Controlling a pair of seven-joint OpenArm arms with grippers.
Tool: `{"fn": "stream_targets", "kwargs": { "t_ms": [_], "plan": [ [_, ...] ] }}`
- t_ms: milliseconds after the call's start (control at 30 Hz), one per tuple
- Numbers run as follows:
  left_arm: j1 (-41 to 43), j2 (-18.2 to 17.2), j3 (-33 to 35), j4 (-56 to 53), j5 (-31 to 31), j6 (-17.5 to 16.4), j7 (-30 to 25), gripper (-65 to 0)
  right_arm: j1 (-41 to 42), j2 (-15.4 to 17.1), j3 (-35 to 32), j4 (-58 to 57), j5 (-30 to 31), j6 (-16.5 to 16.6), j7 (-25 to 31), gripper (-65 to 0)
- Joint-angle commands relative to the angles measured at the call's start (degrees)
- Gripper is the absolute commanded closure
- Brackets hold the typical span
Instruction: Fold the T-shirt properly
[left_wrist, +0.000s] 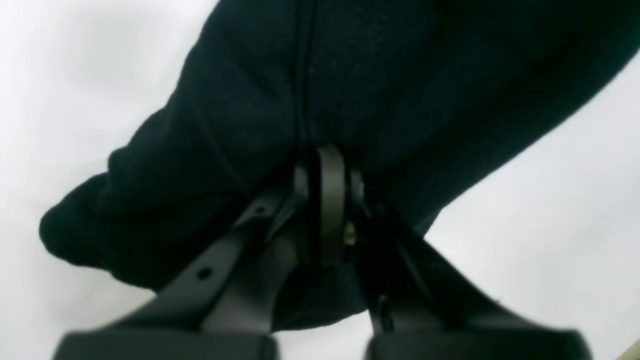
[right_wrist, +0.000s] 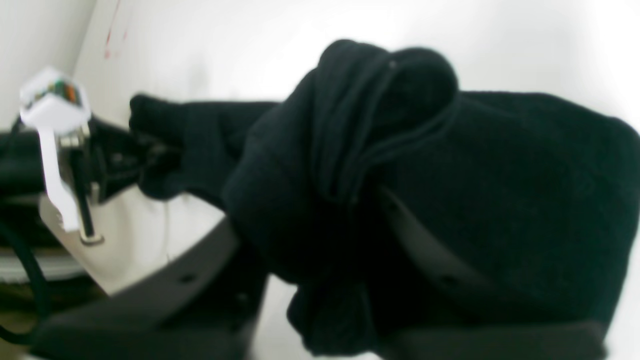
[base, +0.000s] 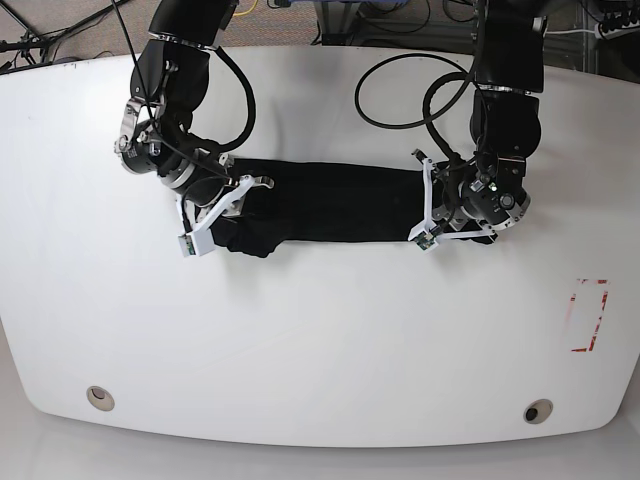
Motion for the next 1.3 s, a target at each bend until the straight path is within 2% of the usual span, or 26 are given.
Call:
{"fn": "stream_targets", "kwargs": {
  "t_ms": [0,200,300,533,733,900,1000,1067,1267],
  "plan": [
    [0.67,-0.13,0.11,-0.03,-0.17,-0.12,1.4,0.0,1.36,0.02,-0.4,-0.46,0.63,0.24,1.35,-26.5],
    [0.67,-0.22,0.11,-0.03,-0.17,-0.12,1.4,0.0,1.27,-0.95,-2.42,-0.28,0.8,0.24,1.35,-47.7],
    [0.67,-1.1,0.19,-0.03,-0.17,-0.12,1.4,0.0,1.19,-1.03,-3.56,1.48,0.8,0.24,1.35,-50.6],
    [0.67,-1.28,0.19,-0.03,-0.17,-0.12,1.4,0.0,-0.04,-0.86,-7.34,7.63,0.8,0.41,1.27,-50.6],
    [0.5,-1.28,0.19,0.14,-0.17,-0.12,1.4,0.0,-0.13,-0.42,-7.52,9.83,0.19,0.41,1.27,-50.3],
    [0.41,-1.28,0.19,0.14,-0.17,-0.12,1.4,0.0,-0.13,2.92,-6.99,9.91,-0.07,0.24,1.35,-50.1],
    [0.32,-1.28,0.19,0.32,-0.17,-0.12,1.4,0.0,-0.13,3.98,-7.17,9.91,-2.36,0.24,1.35,-49.9],
    [0.32,-1.28,0.19,0.32,-0.17,-0.12,1.4,0.0,-0.13,4.15,-7.25,9.91,-4.03,0.32,1.35,-48.4],
    [0.32,-1.28,0.19,0.41,-0.17,-0.12,1.31,0.0,-0.13,3.89,-10.42,9.74,-8.87,0.67,1.35,-31.9]
  ]
}}
